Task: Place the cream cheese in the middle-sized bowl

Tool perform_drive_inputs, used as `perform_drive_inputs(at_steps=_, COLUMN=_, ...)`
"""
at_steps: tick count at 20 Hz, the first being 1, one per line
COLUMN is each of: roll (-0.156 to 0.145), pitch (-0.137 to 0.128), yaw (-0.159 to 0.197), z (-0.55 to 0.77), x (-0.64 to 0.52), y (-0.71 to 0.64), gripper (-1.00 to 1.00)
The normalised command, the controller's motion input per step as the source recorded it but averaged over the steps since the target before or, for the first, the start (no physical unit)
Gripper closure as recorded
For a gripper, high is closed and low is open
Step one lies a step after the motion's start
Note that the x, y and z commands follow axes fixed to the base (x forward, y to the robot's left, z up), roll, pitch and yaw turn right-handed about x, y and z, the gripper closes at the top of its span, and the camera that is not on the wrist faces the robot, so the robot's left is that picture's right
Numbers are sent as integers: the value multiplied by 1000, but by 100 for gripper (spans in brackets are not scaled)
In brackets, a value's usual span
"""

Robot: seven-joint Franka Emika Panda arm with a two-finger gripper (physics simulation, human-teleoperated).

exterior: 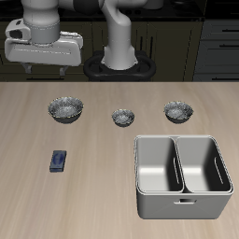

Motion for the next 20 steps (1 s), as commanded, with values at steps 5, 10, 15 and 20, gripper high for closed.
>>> perform_drive_inputs(at_steps=5, roll=-5, pitch=-10, yaw=-8, z=12, x=242, y=6, gripper=-100)
perform_drive_inputs(at_steps=10, roll=-9, pitch=-9, yaw=8, z=21, x=218, y=17, gripper=-100)
perform_drive_inputs(at_steps=15, roll=7, pitch=-3, yaw=0, z=-22, x=266, y=96, gripper=-100)
perform_drive_inputs(at_steps=20, roll=30, pitch=-7, yaw=27, z=-61, x=191, y=137, gripper=-100)
